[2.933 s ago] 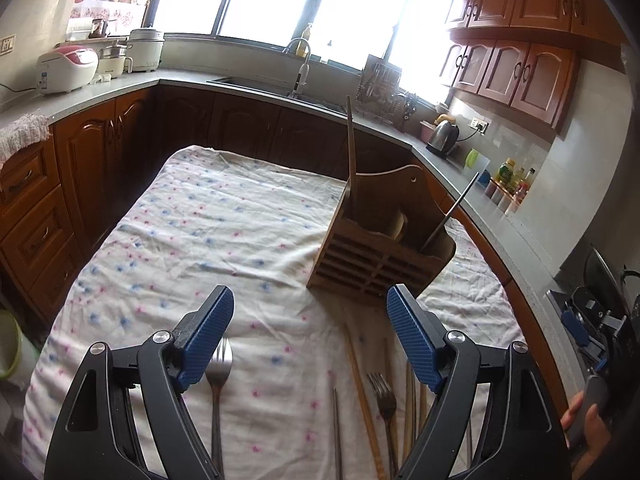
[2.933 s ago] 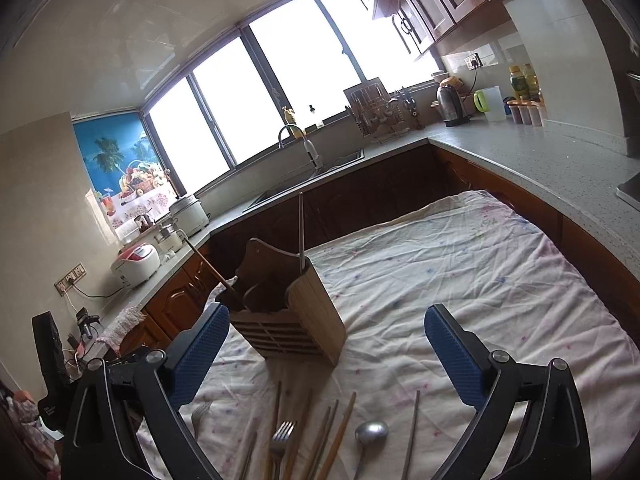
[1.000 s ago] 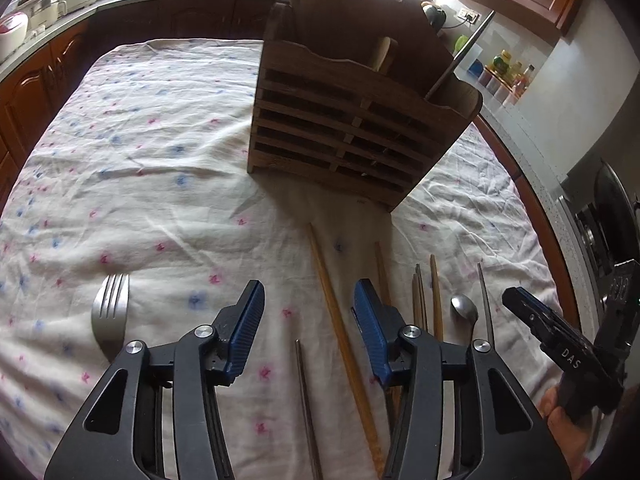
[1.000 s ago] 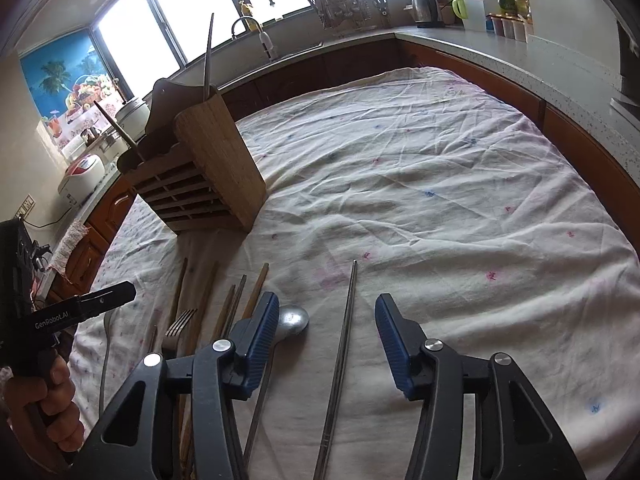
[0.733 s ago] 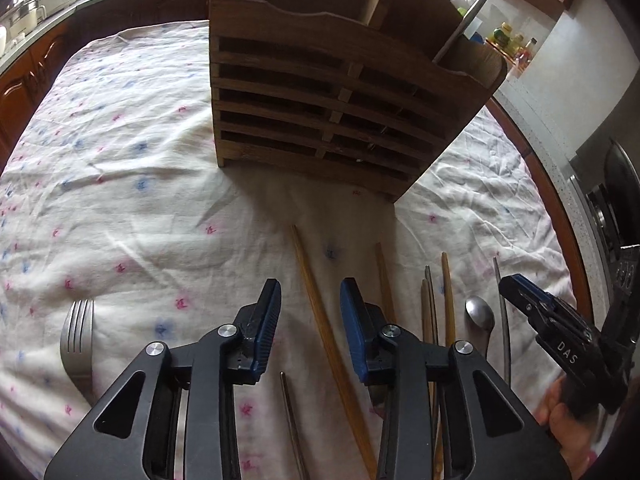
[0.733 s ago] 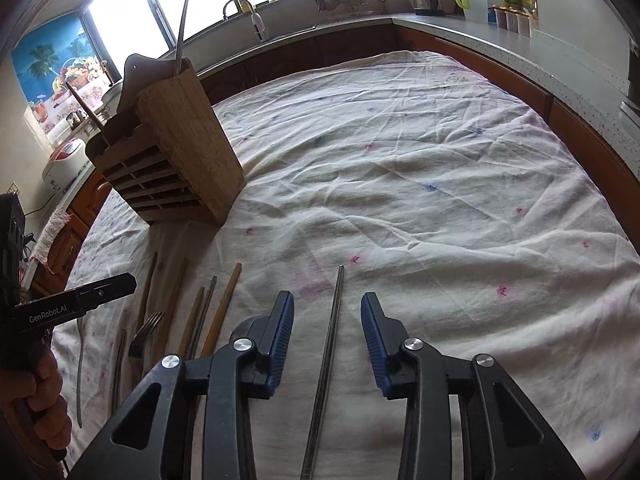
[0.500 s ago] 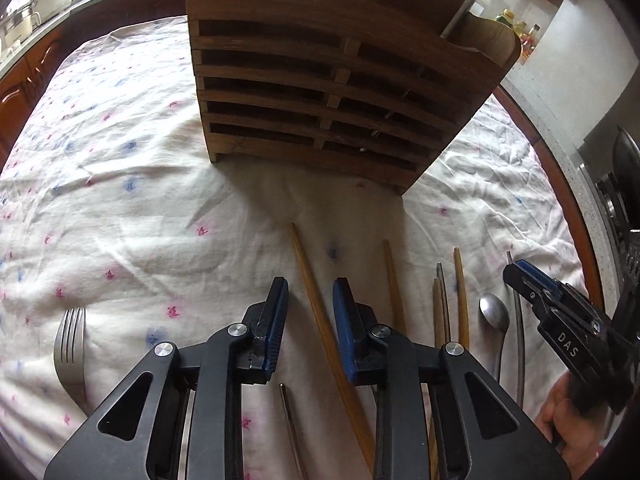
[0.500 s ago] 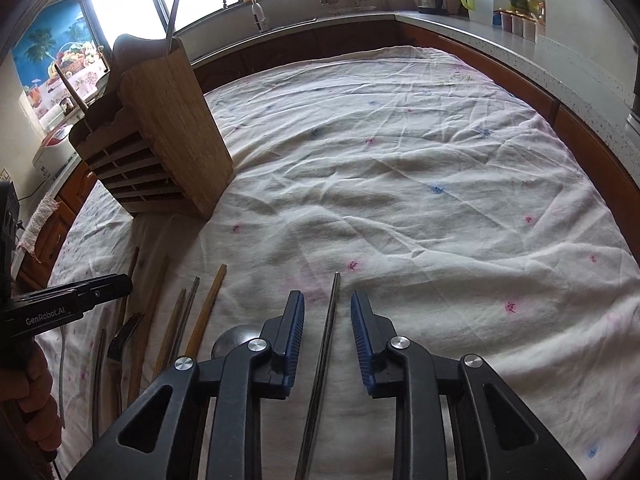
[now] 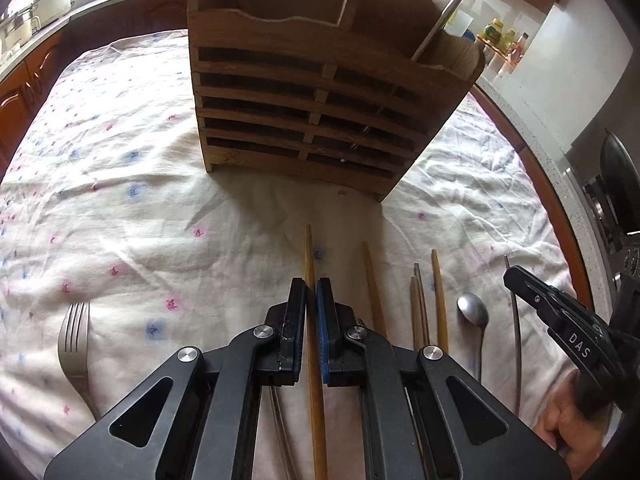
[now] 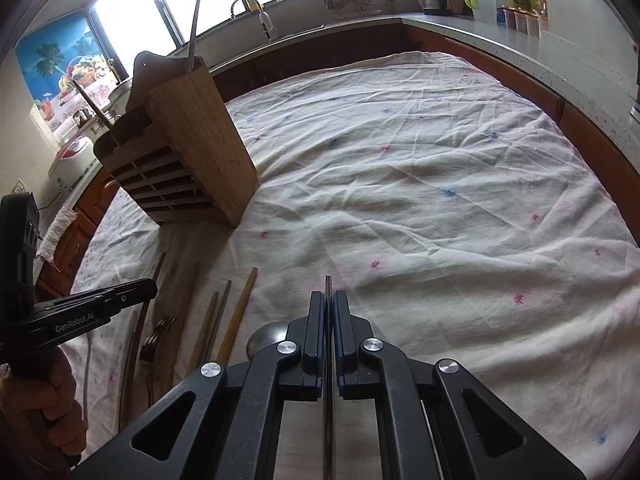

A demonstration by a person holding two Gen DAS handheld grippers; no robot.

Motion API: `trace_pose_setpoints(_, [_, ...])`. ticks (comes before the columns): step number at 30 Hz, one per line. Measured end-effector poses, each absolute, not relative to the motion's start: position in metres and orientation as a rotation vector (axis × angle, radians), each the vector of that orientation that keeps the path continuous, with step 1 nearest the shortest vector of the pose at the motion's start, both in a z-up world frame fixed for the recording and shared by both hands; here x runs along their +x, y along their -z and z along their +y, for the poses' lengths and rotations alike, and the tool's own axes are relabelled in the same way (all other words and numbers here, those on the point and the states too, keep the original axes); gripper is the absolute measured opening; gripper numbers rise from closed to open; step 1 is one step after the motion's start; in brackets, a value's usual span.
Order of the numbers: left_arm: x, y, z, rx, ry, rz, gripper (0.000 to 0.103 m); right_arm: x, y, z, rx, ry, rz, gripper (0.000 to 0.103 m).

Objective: Organize utensils
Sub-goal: 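Lift both chopsticks and lower them into the wooden caddy with both tools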

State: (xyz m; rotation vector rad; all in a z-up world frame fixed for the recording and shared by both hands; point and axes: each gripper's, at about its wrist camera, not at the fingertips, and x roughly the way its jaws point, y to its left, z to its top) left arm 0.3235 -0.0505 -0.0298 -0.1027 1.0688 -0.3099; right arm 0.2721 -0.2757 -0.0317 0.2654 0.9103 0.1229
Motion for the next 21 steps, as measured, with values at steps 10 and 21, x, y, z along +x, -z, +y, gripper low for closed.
trace_pose_setpoints(10, [0.274,-0.044,-0.017,-0.188,0.358,0.909,0.004,0.239,-0.036,-0.277,0.288,-0.173,0.772,0.004])
trace_pose_setpoints(21, [0.225,-0.092,0.007,-0.246,0.387,0.779,0.005,0.201,-0.090,-0.275,0.284,-0.200,0.642,0.004])
